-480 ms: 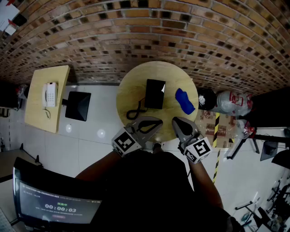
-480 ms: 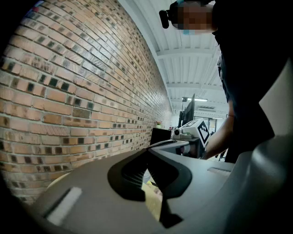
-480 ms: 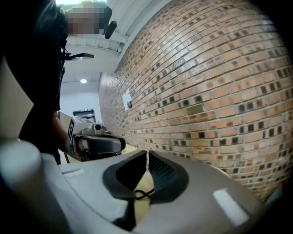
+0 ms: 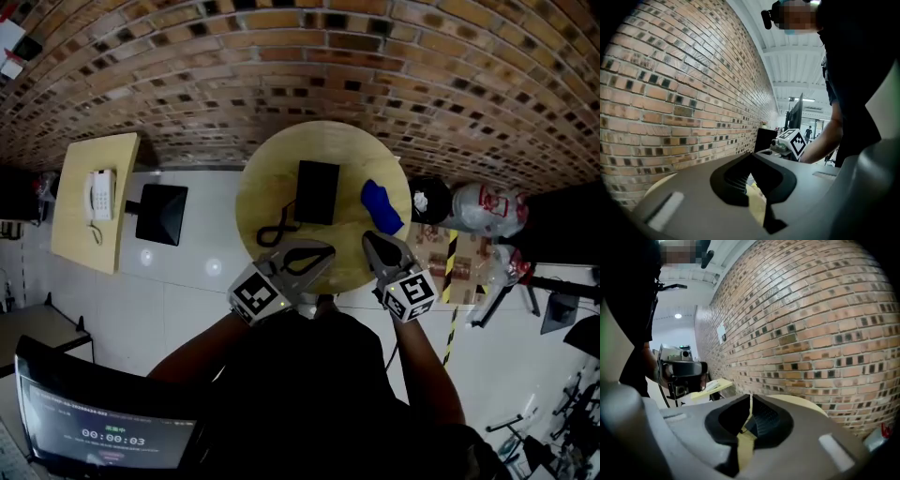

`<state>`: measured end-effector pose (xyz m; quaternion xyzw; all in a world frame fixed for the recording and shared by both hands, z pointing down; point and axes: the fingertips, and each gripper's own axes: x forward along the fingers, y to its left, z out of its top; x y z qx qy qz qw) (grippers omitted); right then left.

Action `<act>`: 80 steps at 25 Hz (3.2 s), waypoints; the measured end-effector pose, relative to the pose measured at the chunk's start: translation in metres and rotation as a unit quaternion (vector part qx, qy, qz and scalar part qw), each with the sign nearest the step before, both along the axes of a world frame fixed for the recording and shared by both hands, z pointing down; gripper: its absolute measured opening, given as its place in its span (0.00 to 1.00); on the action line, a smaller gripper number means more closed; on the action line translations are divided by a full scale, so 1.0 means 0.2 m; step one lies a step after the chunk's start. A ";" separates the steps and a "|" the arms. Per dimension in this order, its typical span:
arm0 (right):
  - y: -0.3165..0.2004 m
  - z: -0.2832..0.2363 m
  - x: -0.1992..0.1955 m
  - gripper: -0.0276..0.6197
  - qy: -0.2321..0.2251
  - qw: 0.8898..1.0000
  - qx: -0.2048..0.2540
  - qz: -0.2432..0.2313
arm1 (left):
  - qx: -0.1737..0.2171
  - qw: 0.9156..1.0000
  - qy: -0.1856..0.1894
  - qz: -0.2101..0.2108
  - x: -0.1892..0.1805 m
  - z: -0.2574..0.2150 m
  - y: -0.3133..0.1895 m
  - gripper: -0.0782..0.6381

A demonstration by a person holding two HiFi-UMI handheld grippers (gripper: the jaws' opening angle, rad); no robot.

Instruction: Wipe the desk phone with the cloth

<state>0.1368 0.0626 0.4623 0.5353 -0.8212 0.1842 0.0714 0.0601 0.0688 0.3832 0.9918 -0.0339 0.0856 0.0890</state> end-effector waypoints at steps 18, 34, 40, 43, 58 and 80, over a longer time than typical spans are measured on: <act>-0.16 0.81 0.41 0.14 0.122 0.983 -0.129 0.033 | -0.024 0.999 -0.032 -0.023 0.17 0.21 -0.06 0.12; -0.37 1.27 0.58 0.32 0.123 0.965 -0.232 0.009 | -0.032 0.997 -0.038 -0.051 0.19 0.29 -0.09 0.12; -0.44 1.35 0.60 0.32 0.116 0.959 -0.260 0.007 | -0.034 0.996 -0.046 -0.069 0.16 0.31 -0.13 0.12; -0.45 1.40 0.60 0.32 0.119 0.953 -0.280 0.006 | -0.037 0.995 -0.048 -0.076 0.14 0.33 -0.14 0.12; -0.48 1.32 0.57 0.19 0.106 0.960 -0.261 -0.009 | -0.038 0.994 -0.052 -0.088 0.11 0.34 -0.15 0.12; -1.00 0.82 -0.10 0.19 0.162 0.967 -0.131 -0.147 | -0.027 0.988 -0.028 -0.149 -0.21 0.22 -0.26 0.12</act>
